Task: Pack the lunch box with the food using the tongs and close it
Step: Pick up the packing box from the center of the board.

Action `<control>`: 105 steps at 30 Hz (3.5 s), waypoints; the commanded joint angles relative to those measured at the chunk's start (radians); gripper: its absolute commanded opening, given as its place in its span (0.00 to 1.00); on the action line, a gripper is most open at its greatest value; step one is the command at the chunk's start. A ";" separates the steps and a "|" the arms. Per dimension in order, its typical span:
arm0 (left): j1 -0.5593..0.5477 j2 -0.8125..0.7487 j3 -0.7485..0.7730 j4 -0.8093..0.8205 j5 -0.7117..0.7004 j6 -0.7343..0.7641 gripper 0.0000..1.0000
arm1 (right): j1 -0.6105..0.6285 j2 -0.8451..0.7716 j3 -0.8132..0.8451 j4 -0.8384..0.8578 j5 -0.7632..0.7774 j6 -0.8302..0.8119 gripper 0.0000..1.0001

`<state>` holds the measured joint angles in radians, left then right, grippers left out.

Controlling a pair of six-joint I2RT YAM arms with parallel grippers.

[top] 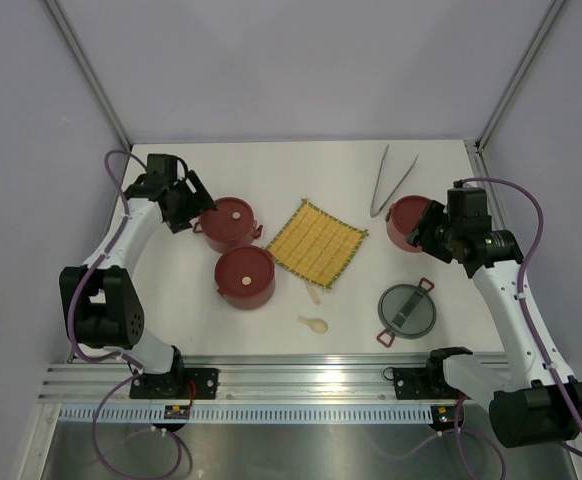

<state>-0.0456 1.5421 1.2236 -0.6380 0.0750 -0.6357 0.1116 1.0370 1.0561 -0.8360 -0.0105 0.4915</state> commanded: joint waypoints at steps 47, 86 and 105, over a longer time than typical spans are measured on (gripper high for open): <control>0.102 0.075 0.093 -0.032 0.124 0.107 0.70 | 0.591 1.249 0.803 0.549 -0.378 0.429 0.60; 0.147 0.125 0.040 0.075 0.256 0.122 0.82 | 0.482 1.508 1.185 0.451 -0.490 0.334 0.56; 0.174 0.328 0.067 0.300 0.376 0.077 0.60 | 0.459 1.551 1.240 0.468 -0.562 0.329 0.49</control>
<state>0.1242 1.8568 1.2594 -0.4221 0.3923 -0.5465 0.5751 2.5721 2.2364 -0.3862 -0.5259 0.8295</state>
